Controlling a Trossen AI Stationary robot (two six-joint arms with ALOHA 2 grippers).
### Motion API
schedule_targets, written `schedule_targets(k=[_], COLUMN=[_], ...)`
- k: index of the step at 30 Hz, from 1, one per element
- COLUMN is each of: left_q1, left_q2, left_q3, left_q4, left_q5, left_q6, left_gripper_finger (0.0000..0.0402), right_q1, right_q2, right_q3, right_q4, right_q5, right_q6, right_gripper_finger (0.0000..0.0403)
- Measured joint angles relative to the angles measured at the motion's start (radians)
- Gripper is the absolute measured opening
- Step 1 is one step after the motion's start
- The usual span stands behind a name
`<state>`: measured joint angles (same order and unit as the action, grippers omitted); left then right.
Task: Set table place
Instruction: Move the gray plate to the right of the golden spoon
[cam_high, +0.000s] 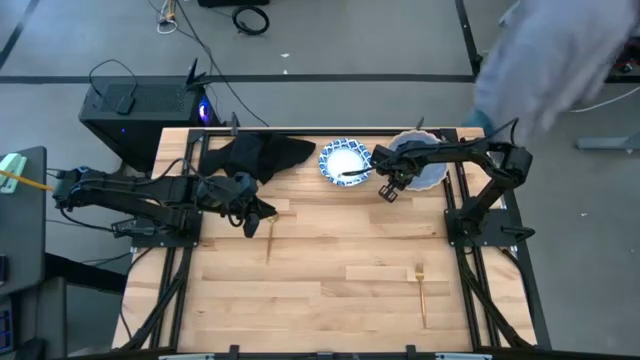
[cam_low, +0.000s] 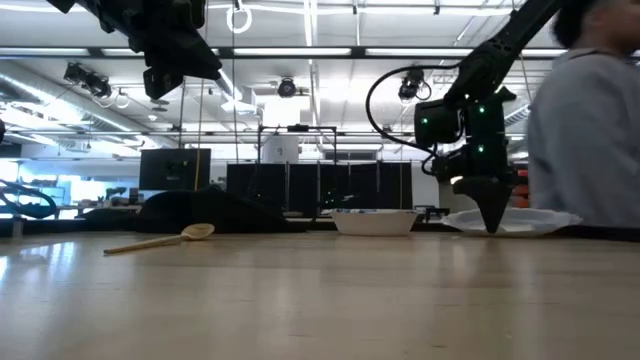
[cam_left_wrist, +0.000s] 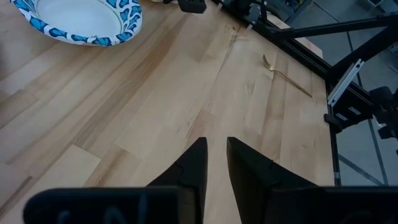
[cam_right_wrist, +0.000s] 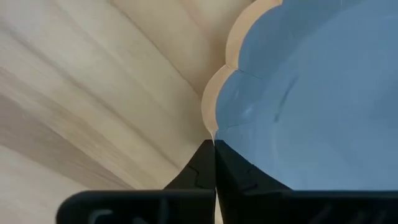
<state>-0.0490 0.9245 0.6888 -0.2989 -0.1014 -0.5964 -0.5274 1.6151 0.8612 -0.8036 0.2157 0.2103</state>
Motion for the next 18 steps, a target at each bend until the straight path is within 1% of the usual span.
schedule_targets(k=[8,13,18], left_q1=[0.000,0.000,0.000], left_q2=[0.000,0.000,0.000], left_q3=[0.000,0.000,0.000], left_q4=[0.000,0.000,0.000], left_q5=[0.000,0.000,0.000], left_q6=[0.000,0.000,0.000], left_gripper_finger=[0.0071,0.0067,0.0069], right_q1=[0.001,0.003,0.035], right_q2=[-0.066,-0.141,-0.227], right_q3=[0.000,0.000,0.000], right_q4=[-0.038,-0.087,-0.123], right_q5=[-0.004,-0.003,0.017], right_q6=[0.042,0.072,0.104], right_gripper_finger=[0.0002,0.0001,0.0000])
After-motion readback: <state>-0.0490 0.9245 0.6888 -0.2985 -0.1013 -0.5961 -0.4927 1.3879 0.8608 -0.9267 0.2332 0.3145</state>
